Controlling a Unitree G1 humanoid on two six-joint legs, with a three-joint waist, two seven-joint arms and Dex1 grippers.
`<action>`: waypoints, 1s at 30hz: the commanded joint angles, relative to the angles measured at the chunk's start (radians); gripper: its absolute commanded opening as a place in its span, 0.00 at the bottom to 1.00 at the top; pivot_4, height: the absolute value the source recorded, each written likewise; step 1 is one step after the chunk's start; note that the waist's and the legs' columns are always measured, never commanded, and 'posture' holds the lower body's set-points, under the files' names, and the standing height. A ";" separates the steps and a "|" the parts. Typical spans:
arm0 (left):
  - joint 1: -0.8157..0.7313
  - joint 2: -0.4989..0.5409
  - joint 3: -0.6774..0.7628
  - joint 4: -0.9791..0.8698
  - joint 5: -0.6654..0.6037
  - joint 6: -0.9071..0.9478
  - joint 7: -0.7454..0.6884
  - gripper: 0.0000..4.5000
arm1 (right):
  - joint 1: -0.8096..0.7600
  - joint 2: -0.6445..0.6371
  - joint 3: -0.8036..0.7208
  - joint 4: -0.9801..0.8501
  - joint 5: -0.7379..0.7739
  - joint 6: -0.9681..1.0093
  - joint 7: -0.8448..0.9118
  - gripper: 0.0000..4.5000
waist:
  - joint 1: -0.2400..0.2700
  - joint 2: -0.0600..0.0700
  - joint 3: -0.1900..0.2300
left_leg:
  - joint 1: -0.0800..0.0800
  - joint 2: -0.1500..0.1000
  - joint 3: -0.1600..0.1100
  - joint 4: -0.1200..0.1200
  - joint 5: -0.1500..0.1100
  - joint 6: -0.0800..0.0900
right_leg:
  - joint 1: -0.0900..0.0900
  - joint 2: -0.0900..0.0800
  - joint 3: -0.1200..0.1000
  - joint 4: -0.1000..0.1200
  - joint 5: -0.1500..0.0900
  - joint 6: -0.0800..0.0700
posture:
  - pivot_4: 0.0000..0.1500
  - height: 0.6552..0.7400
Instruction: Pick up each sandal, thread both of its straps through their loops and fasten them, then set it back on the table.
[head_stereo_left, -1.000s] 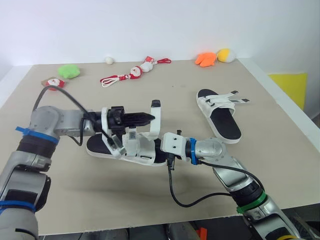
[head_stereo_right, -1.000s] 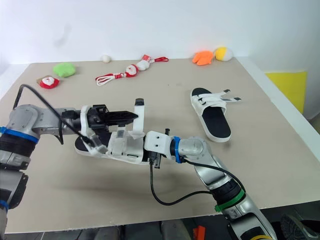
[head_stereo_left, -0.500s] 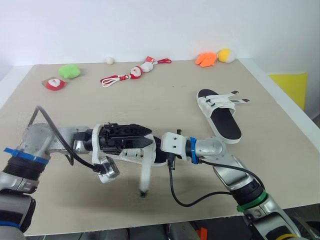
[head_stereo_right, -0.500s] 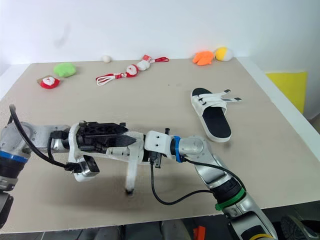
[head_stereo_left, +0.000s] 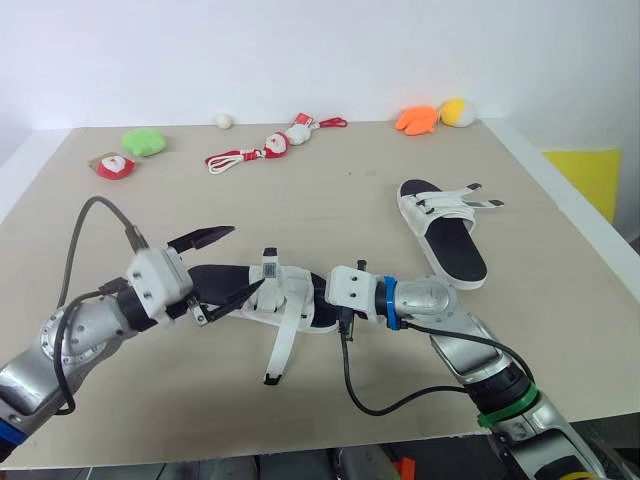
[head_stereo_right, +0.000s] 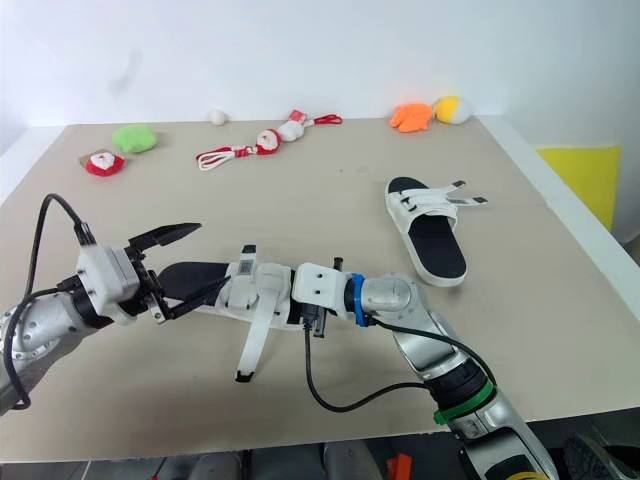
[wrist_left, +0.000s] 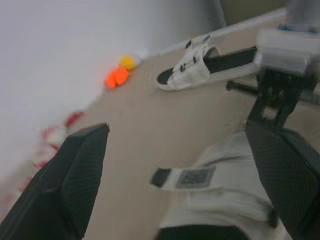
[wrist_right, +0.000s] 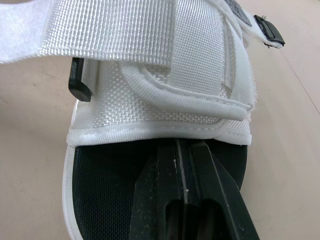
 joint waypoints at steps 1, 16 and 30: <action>0.097 0.055 0.168 -0.087 -0.341 0.281 -0.147 0.99 | 0.021 -0.008 0.035 0.024 0.001 0.023 0.031 0.00 | -0.001 0.001 0.001 | 0.000 0.000 0.000 0.000 -0.001 0.000 | 0.000 0.000 0.000 0.000 -0.001 -0.001 | 1.00 1.00; 0.068 -0.115 0.064 -0.071 -0.071 0.739 -0.380 0.99 | 0.024 -0.003 0.034 0.023 0.002 0.026 0.027 0.00 | -0.001 0.001 0.000 | 0.001 0.001 0.000 0.000 -0.004 -0.001 | -0.001 0.002 0.000 0.000 -0.003 -0.006 | 1.00 1.00; -0.087 -0.334 0.001 -0.017 0.153 0.825 -0.431 0.51 | 0.035 -0.002 0.032 0.008 -0.002 0.037 0.011 0.00 | -0.001 0.000 0.000 | 0.001 0.001 0.000 0.000 -0.005 -0.001 | -0.001 0.003 0.001 0.000 -0.003 -0.006 | 1.00 1.00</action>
